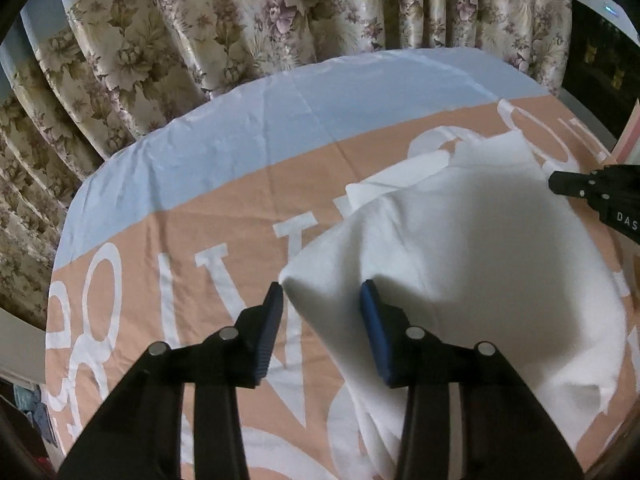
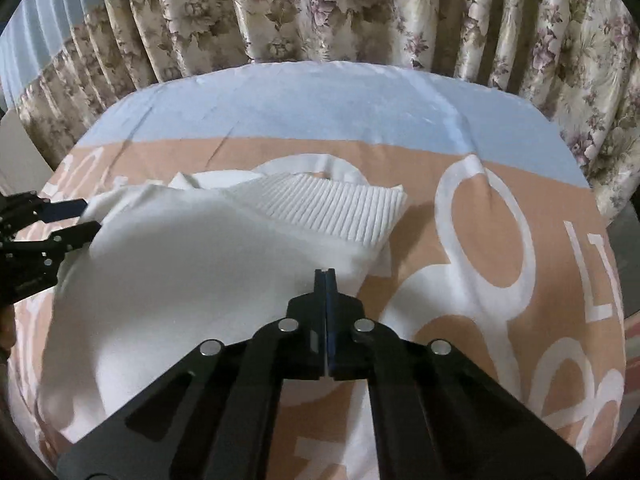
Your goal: Fold small clothes
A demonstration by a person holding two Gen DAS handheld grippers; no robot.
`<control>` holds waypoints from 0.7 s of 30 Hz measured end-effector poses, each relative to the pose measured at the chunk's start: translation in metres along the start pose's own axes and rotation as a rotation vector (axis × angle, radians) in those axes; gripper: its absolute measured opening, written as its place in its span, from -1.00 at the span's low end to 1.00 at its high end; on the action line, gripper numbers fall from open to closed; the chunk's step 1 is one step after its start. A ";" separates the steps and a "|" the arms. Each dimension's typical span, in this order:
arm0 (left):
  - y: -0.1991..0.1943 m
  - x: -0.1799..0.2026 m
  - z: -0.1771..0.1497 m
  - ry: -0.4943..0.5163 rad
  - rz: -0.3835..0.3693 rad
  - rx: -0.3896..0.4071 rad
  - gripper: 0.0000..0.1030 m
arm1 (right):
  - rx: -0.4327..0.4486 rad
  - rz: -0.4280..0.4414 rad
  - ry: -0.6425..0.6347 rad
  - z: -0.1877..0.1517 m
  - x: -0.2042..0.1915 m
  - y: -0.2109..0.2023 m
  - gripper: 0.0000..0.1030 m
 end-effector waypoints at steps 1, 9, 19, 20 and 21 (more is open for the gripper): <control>-0.006 0.001 -0.001 0.003 0.006 0.009 -0.17 | 0.007 0.005 -0.001 0.000 0.001 -0.007 -0.93; -0.080 0.001 -0.030 -0.115 0.062 0.078 0.95 | 0.111 -0.015 -0.018 -0.018 -0.032 -0.082 0.71; -0.119 0.008 -0.095 -0.288 0.148 0.039 0.95 | 0.141 -0.108 0.037 -0.079 -0.066 -0.126 0.94; -0.123 0.011 -0.100 -0.294 0.136 0.043 0.95 | 0.152 -0.127 0.031 -0.084 -0.068 -0.128 0.94; -0.125 0.013 -0.102 -0.301 0.127 0.047 0.95 | 0.149 -0.138 0.019 -0.088 -0.070 -0.129 0.94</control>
Point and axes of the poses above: each gripper's, at about its wrist camera, not at the fingertips, and y roughly the way its jaws point, x to its right, z to its top, the point moved 1 cm from there along y, roughly the way its jaws point, and after that the axes turned 5 degrees about x, right-handed, at the moved point
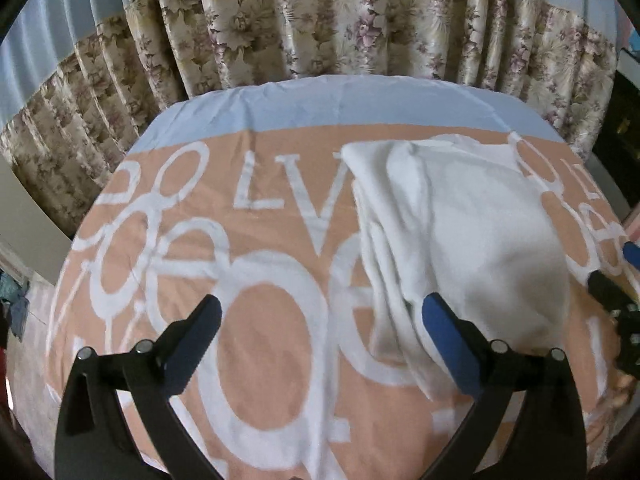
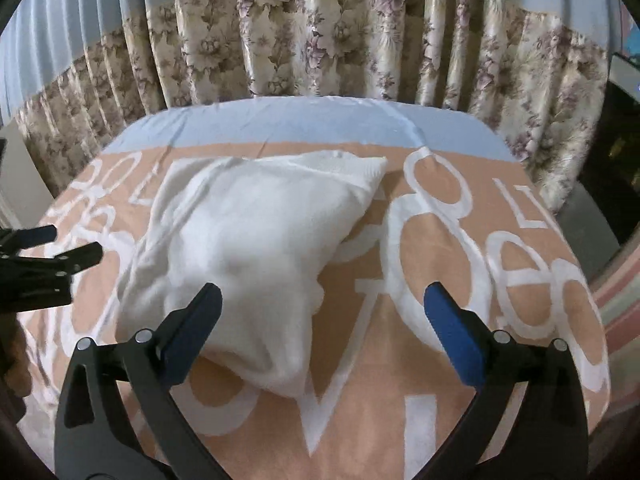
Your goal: Fold small clothes
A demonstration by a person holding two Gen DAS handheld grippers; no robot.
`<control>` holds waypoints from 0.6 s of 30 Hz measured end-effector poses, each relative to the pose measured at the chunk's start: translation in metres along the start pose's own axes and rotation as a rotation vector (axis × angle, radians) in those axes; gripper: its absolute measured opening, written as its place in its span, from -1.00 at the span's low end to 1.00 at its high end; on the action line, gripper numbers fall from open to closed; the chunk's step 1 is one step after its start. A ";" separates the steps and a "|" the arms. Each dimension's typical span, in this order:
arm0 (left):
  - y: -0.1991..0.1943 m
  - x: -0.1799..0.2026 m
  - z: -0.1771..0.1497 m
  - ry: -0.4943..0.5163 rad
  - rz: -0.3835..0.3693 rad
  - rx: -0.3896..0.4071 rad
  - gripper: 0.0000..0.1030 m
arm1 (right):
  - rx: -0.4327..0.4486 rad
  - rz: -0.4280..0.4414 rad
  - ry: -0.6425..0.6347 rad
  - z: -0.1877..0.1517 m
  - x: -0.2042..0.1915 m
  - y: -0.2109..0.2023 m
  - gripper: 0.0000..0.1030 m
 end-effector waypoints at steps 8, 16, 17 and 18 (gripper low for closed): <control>-0.037 0.025 -0.013 0.031 0.002 0.068 0.95 | 0.079 -0.005 0.068 -0.008 -0.004 -0.030 0.94; -0.061 0.035 -0.012 0.047 0.030 0.143 0.95 | 0.103 -0.044 0.049 -0.007 -0.014 -0.053 0.94; -0.063 0.035 -0.011 0.041 0.025 0.149 0.95 | 0.102 -0.056 0.050 -0.007 -0.014 -0.054 0.94; -0.064 0.036 -0.011 0.035 0.019 0.150 0.95 | 0.103 -0.062 0.049 -0.008 -0.014 -0.056 0.94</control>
Point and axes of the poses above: each gripper's, at about its wrist camera, not at the fingertips, and y roughly the way its jaws point, x to its right, z to its top, the point moved 1 cm from there along y, roughly the way its jaws point, and after that the axes turned 5 degrees about x, right-handed, at the moved point
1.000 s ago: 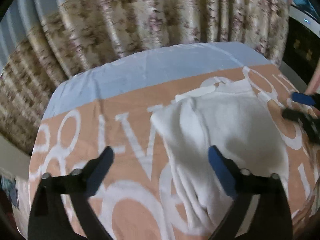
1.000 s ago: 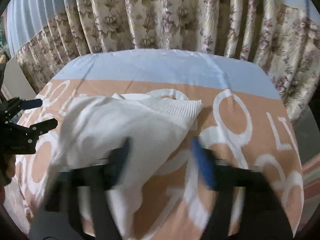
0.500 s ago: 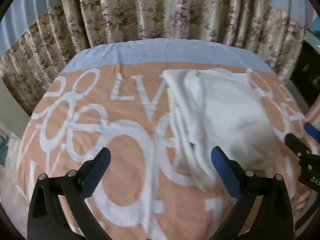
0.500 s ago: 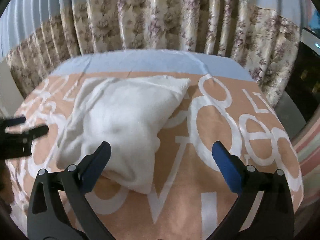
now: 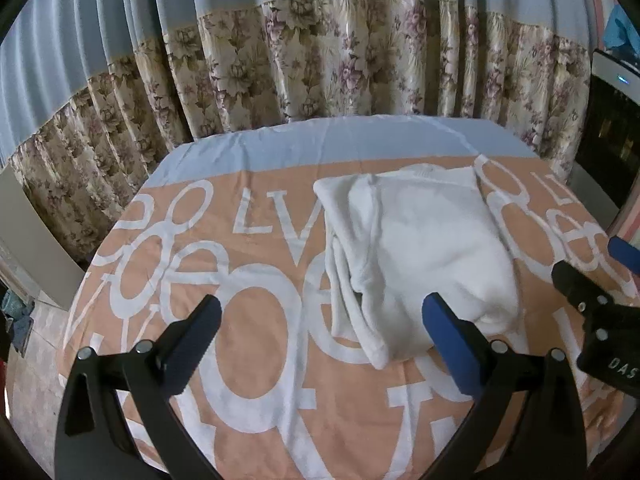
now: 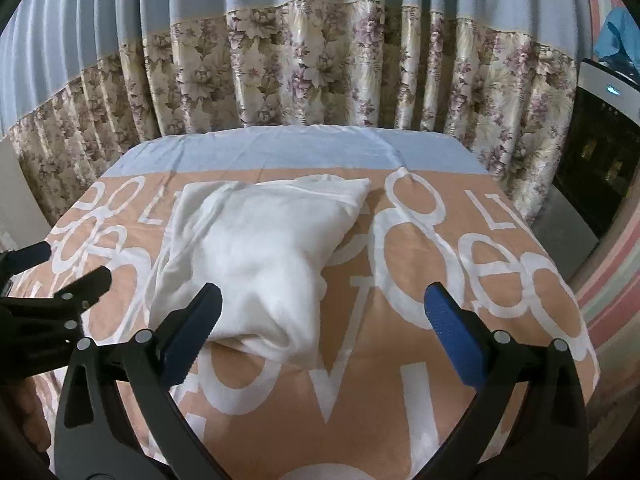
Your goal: Fold small clothes
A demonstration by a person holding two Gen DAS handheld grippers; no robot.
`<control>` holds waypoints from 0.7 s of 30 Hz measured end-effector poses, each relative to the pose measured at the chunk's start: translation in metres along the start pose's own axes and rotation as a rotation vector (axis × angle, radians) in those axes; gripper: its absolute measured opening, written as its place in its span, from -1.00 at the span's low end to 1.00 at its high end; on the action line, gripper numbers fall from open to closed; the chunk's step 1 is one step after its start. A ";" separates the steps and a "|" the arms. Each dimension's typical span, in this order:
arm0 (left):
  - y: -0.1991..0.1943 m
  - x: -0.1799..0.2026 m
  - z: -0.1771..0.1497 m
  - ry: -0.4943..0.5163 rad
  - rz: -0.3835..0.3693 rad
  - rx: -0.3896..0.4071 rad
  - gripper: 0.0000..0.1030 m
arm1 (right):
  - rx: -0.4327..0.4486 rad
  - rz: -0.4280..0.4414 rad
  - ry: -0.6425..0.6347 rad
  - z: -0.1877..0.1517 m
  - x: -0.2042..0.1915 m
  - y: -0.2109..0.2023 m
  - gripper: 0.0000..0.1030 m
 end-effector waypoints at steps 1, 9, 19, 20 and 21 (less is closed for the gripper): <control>-0.002 -0.001 0.000 -0.005 -0.005 0.000 0.95 | 0.000 -0.004 -0.002 0.000 0.001 -0.001 0.94; -0.033 -0.006 0.017 -0.045 0.026 0.059 0.96 | 0.060 -0.062 0.009 0.011 0.003 -0.028 0.94; -0.058 -0.009 0.031 -0.072 0.009 0.104 0.96 | 0.115 -0.114 0.008 0.026 0.001 -0.056 0.94; -0.059 -0.008 0.032 -0.066 0.013 0.107 0.96 | 0.114 -0.107 0.016 0.026 0.001 -0.057 0.94; -0.060 -0.008 0.033 -0.063 0.019 0.108 0.96 | 0.113 -0.109 0.017 0.026 0.002 -0.057 0.94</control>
Point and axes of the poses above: each gripper's, at about its wrist camera, not at the fingertips, and y roughly the way its jaws point, x to its right, z to its top, the point moved 1 cm from there along y, roughly the way its jaws point, and after that the axes turned 5 degrees about x, right-handed, at the moved point
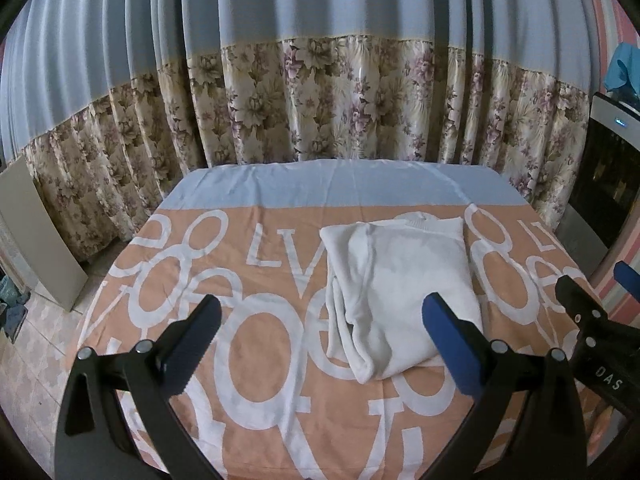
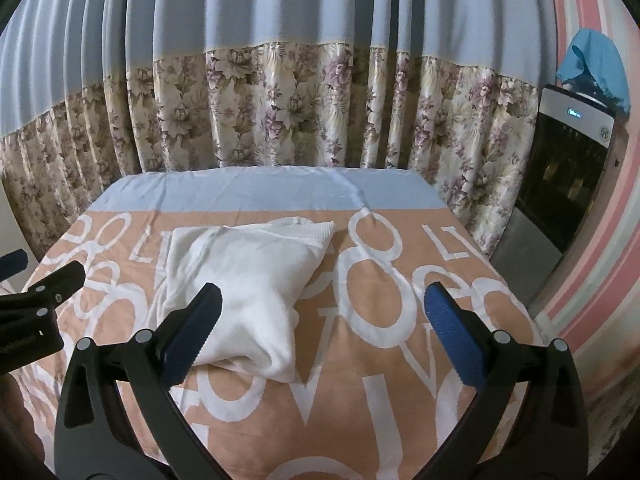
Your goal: Fold small clothes
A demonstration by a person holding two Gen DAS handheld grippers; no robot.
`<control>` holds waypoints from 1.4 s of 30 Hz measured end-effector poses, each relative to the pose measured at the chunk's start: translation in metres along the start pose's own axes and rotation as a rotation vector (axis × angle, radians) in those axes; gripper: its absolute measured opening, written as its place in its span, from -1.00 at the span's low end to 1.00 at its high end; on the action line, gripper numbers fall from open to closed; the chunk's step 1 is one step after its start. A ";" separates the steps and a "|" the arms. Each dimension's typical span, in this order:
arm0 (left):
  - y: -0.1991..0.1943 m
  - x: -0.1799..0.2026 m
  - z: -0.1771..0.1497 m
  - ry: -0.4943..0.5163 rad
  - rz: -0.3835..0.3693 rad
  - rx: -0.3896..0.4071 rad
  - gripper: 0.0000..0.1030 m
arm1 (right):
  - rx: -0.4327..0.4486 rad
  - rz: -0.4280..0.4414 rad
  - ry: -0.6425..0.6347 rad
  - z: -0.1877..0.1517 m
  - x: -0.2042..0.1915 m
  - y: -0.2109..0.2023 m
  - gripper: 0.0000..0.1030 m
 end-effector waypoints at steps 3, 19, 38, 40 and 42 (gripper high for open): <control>0.000 -0.004 -0.001 0.000 -0.003 -0.001 0.95 | 0.000 -0.012 -0.003 -0.001 0.000 -0.001 0.94; 0.009 0.001 -0.007 0.007 -0.007 -0.022 0.96 | -0.030 -0.018 -0.001 -0.003 -0.005 0.004 0.94; 0.019 -0.004 -0.015 0.015 -0.021 -0.042 0.96 | -0.035 -0.020 -0.006 -0.005 -0.006 0.008 0.94; 0.019 -0.003 -0.014 0.015 -0.020 -0.042 0.96 | -0.038 -0.018 -0.009 -0.007 -0.004 0.011 0.94; 0.019 -0.003 -0.016 0.016 -0.021 -0.043 0.96 | -0.039 -0.018 -0.008 -0.007 -0.005 0.010 0.94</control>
Point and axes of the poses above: each gripper's, at about its wrist camera, not at the fingertips, and y roughly the way its jaws point, x to its right, z to its top, the point moved 1 cm from there along y, roughly the way its jaws point, and after that the axes turned 5 degrees about x, right-handed, at the moved point
